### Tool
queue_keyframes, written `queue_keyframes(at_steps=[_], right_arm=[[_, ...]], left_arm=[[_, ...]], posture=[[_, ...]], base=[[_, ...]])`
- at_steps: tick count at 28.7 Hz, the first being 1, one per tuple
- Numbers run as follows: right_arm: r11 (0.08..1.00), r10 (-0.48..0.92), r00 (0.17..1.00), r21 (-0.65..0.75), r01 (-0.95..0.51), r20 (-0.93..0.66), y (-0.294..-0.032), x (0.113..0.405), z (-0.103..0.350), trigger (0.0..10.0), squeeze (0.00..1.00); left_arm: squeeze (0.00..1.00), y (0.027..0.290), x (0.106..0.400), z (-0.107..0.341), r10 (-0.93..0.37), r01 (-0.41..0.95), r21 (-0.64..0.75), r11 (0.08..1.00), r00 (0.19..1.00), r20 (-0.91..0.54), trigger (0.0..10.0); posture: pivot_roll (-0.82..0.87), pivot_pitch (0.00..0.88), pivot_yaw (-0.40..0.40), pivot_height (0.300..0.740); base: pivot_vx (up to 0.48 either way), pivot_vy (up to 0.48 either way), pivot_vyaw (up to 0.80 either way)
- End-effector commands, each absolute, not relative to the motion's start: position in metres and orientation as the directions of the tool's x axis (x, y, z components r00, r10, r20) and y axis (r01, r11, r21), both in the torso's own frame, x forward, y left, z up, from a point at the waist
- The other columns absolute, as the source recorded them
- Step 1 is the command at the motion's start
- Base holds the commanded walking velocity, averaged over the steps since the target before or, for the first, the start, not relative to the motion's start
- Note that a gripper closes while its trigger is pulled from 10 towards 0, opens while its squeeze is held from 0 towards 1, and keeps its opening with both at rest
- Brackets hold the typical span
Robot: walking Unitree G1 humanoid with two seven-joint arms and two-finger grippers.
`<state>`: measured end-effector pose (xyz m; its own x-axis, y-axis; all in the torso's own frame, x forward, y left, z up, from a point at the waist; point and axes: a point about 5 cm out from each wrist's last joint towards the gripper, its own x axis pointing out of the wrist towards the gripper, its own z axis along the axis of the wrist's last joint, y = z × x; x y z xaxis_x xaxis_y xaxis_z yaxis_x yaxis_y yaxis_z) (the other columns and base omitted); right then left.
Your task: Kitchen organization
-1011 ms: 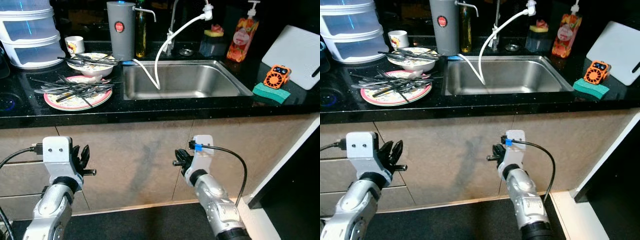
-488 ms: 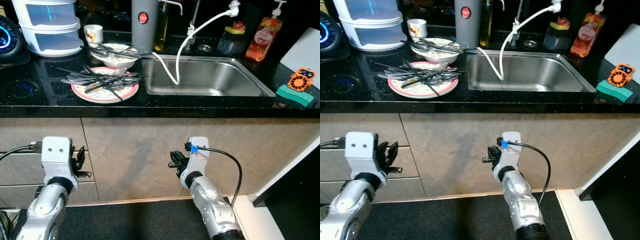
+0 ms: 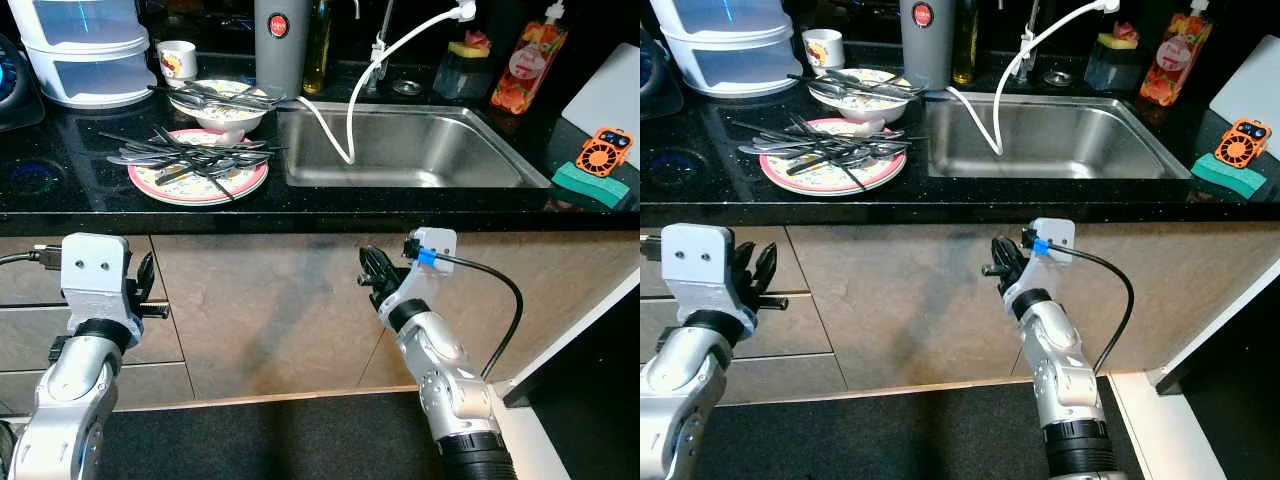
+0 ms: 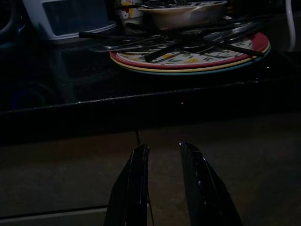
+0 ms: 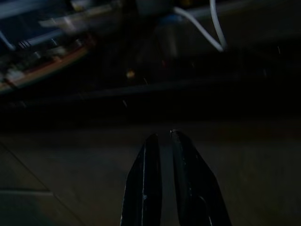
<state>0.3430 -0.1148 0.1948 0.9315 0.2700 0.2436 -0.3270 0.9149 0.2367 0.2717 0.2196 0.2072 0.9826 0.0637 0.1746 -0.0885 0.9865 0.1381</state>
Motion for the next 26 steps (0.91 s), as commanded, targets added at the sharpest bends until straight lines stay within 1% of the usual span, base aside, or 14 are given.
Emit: queue_keyframes(at_steps=[1, 3, 4, 5, 14, 17, 19, 26], right_arm=[[0.911, 0.258, 0.928, 0.253, -0.327, 0.270, -0.117, 0.343, 0.203, 10.0, 0.00], [0.910, 0.255, 0.926, 0.254, -0.328, 0.280, -0.117, 0.343, 0.206, 10.0, 0.00], [0.908, 0.258, 0.921, 0.252, -0.335, 0.293, -0.116, 0.344, 0.211, 10.0, 0.00], [0.908, 0.260, 0.919, 0.250, -0.337, 0.296, -0.115, 0.344, 0.212, 10.0, 0.00], [0.907, 0.279, 0.918, 0.237, -0.348, 0.280, -0.110, 0.345, 0.213, 10.0, 0.00], [0.906, 0.280, 0.919, 0.239, -0.348, 0.277, -0.109, 0.345, 0.212, 10.0, 0.00], [0.907, 0.283, 0.919, 0.236, -0.350, 0.275, -0.108, 0.344, 0.211, 10.0, 0.00], [0.905, 0.292, 0.916, 0.231, -0.357, 0.274, -0.105, 0.344, 0.211, 10.0, 0.00]], left_arm=[[0.00, 0.217, 0.271, 0.215, 0.043, -0.076, 0.165, 0.983, 0.980, 0.196, 10.0], [0.00, 0.217, 0.271, 0.219, 0.044, -0.081, 0.167, 0.983, 0.977, 0.210, 10.0], [0.00, 0.218, 0.272, 0.229, 0.053, -0.101, 0.184, 0.978, 0.967, 0.249, 10.0], [0.00, 0.219, 0.272, 0.232, 0.057, -0.106, 0.184, 0.977, 0.965, 0.256, 10.0], [0.00, 0.227, 0.275, 0.240, 0.073, -0.126, 0.187, 0.974, 0.961, 0.268, 10.0], [0.00, 0.226, 0.276, 0.240, 0.060, -0.113, 0.191, 0.975, 0.962, 0.265, 10.0], [0.00, 0.224, 0.276, 0.241, 0.049, -0.102, 0.192, 0.976, 0.963, 0.266, 10.0], [0.00, 0.222, 0.276, 0.244, 0.046, -0.099, 0.181, 0.978, 0.960, 0.276, 10.0]], posture=[[0.02, 0.119, -0.056, 0.740], [0.02, 0.122, -0.057, 0.740], [0.02, 0.106, -0.055, 0.740], [0.03, 0.109, -0.058, 0.740], [0.03, 0.108, -0.061, 0.740], [0.03, 0.116, -0.061, 0.740], [0.03, 0.105, -0.057, 0.740], [0.03, 0.107, -0.058, 0.740]], base=[[0.000, 0.000, 0.00], [0.000, 0.000, 0.00], [0.000, 0.000, 0.00], [0.000, 0.000, 0.00], [0.000, 0.000, 0.00], [0.252, 0.000, 0.00], [0.313, 0.000, 0.00], [0.365, 0.000, 0.00]])
